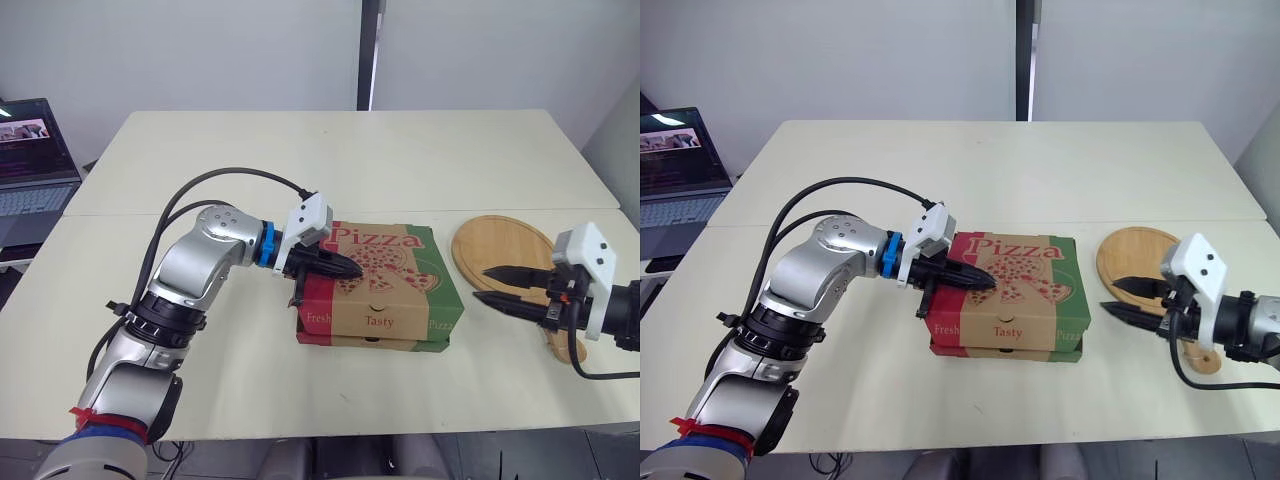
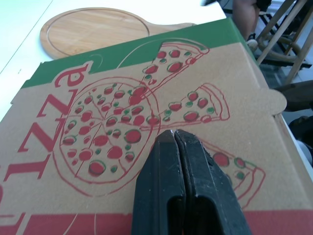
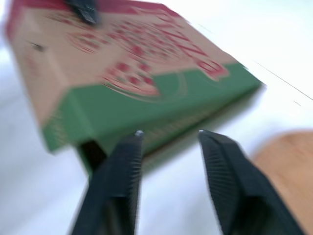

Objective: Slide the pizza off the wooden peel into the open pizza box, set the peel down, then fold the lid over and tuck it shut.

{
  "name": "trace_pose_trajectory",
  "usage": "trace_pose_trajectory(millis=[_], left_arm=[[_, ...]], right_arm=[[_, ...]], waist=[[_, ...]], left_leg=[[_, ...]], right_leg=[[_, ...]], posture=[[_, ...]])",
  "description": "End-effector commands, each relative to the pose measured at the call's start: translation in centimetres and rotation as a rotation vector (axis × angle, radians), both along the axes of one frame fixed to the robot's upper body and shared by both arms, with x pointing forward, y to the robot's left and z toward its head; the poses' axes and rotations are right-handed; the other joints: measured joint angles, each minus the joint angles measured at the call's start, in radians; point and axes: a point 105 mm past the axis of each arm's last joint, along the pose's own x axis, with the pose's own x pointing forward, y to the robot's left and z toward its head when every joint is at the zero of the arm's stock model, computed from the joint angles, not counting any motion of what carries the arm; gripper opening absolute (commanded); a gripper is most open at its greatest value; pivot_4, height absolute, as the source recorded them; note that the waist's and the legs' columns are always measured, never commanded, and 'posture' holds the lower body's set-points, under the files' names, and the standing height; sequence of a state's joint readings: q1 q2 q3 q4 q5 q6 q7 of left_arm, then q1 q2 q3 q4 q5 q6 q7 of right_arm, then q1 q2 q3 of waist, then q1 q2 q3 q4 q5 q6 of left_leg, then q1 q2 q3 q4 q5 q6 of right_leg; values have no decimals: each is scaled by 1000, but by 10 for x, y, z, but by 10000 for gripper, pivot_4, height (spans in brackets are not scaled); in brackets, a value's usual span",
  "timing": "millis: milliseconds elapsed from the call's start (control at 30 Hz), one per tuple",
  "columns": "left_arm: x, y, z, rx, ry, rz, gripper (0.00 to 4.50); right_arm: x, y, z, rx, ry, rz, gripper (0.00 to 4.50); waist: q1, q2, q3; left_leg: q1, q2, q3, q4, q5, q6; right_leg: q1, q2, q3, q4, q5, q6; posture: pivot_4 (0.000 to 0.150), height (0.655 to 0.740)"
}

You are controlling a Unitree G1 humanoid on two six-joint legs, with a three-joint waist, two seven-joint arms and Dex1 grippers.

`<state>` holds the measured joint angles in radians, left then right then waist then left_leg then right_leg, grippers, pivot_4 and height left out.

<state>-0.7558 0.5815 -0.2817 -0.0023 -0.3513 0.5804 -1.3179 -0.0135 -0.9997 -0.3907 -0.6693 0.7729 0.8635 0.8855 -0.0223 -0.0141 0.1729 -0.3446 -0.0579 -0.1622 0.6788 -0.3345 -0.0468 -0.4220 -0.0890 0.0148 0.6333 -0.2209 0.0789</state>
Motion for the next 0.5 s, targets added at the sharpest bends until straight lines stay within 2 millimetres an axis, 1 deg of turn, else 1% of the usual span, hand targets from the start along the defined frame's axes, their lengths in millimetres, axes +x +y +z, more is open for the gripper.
trace_pose_trajectory(millis=[33,100,200,300,500], left_arm=[[-3,-4,5,-5,-31,-23,0],[-3,-4,5,-5,-33,-25,0],[-2,-5,6,-6,-34,-27,0],[-5,-5,5,6,-36,-46,0],[-12,-5,-2,68,-66,-108,0]], right_arm=[[-6,22,3,-25,-33,96,35455],[-6,30,-2,-62,-48,128,42183],[-3,34,-9,-113,-72,147,42183],[5,34,-13,-155,-123,139,42183],[8,37,-15,-164,-144,149,42183]], waist=[[0,0,0],[0,0,0],[0,0,0],[0,0,0],[0,0,0]], left_leg=[[0,0,0,0,0,0],[0,0,0,0,0,0],[0,0,0,0,0,0],[0,0,0,0,0,0],[0,0,0,0,0,0]], right_leg=[[0,0,0,0,0,0],[0,0,0,0,0,0],[0,0,0,0,0,0],[0,0,0,0,0,0],[0,0,0,0,0,0]], posture=[[1500,7400],[1500,7400],[1500,7400],[1500,7400],[1500,7400]])
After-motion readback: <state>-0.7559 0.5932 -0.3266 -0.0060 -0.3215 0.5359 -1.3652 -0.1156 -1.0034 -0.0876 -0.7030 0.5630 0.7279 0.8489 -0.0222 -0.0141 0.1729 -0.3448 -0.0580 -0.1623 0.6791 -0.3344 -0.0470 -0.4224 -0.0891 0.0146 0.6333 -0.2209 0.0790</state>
